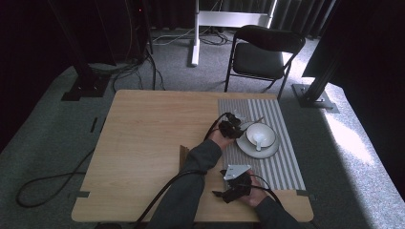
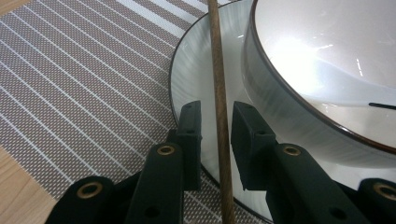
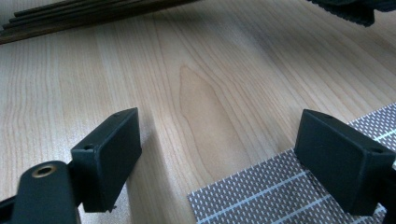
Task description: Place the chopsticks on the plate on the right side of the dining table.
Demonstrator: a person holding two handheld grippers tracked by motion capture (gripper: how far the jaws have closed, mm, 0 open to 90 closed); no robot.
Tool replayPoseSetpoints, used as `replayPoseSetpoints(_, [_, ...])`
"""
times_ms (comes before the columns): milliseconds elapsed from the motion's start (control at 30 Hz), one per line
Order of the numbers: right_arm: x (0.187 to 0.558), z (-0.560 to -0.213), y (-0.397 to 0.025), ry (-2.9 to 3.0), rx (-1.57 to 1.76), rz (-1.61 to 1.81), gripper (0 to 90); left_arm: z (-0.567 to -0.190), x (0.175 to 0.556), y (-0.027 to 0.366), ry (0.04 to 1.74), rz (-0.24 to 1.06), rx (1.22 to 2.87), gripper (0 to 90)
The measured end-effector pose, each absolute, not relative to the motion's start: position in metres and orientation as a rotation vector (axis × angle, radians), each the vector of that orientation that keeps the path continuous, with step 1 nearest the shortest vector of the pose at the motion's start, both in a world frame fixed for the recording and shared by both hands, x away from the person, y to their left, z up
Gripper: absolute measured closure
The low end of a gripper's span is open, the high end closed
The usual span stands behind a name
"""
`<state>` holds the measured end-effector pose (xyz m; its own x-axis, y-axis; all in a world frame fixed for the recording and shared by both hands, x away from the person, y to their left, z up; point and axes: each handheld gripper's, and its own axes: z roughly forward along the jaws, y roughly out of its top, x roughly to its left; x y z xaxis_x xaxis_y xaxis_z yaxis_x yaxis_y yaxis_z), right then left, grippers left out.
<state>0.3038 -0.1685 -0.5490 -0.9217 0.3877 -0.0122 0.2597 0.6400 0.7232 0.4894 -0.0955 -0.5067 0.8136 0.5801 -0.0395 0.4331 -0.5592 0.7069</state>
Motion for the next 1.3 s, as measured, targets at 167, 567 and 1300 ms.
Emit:
replayPoseSetpoints(167, [0.304,-0.549,-0.168,2.692,0.536,1.148,13.7,-0.502,0.488,-0.092,0.738,0.255,2.235,72.6])
replayPoseSetpoints(567, [0.304,-0.549,-0.168,2.693,0.534,1.148,13.7,-0.494,0.487,-0.068,0.795,0.269,2.197,71.0])
replayPoseSetpoints(1300, [0.304,-0.549,-0.168,2.695,0.533,1.149,13.7,-0.466,0.468,-0.025,0.805,0.312,2.145,66.0])
